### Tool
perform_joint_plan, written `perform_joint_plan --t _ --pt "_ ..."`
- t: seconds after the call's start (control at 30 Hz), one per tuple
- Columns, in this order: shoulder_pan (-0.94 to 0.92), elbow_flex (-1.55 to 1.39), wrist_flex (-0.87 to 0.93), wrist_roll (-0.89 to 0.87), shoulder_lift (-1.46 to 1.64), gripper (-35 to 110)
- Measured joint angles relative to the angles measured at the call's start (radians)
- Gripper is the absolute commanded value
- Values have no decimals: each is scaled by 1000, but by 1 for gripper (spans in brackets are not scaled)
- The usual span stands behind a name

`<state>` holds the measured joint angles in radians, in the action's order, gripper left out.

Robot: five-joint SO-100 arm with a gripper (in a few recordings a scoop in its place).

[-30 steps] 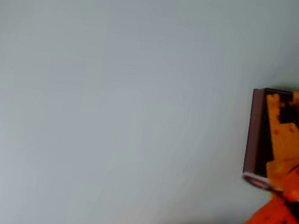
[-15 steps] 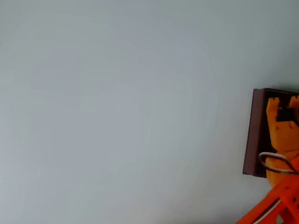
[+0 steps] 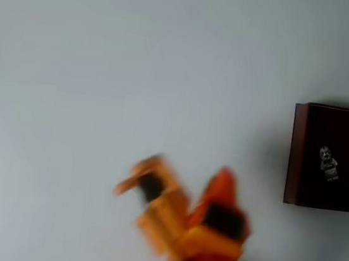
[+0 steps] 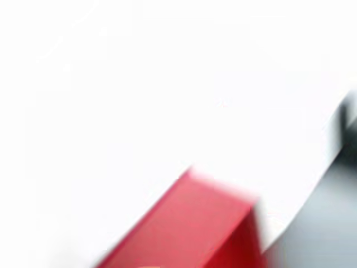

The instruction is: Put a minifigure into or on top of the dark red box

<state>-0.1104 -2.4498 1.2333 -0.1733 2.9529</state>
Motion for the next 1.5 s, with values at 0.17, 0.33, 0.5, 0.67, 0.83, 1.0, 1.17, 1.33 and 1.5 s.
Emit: perform_joint_plan --t 0.17,0.33,0.5,0.67,0.83,1.0,1.17,1.33,1.5 --pt "295 -227 -25 66 333 0" --pt "518 -290 2 118 387 0" --pt "661 -390 32 101 405 0" --pt "755 -561 -49 67 437 0" --pt "769 -607 11 143 443 0" --pt "749 -604 89 150 443 0" --pt "756 -604 92 156 443 0" --pt "788 -604 94 183 443 0" --pt "779 -604 94 183 443 0"
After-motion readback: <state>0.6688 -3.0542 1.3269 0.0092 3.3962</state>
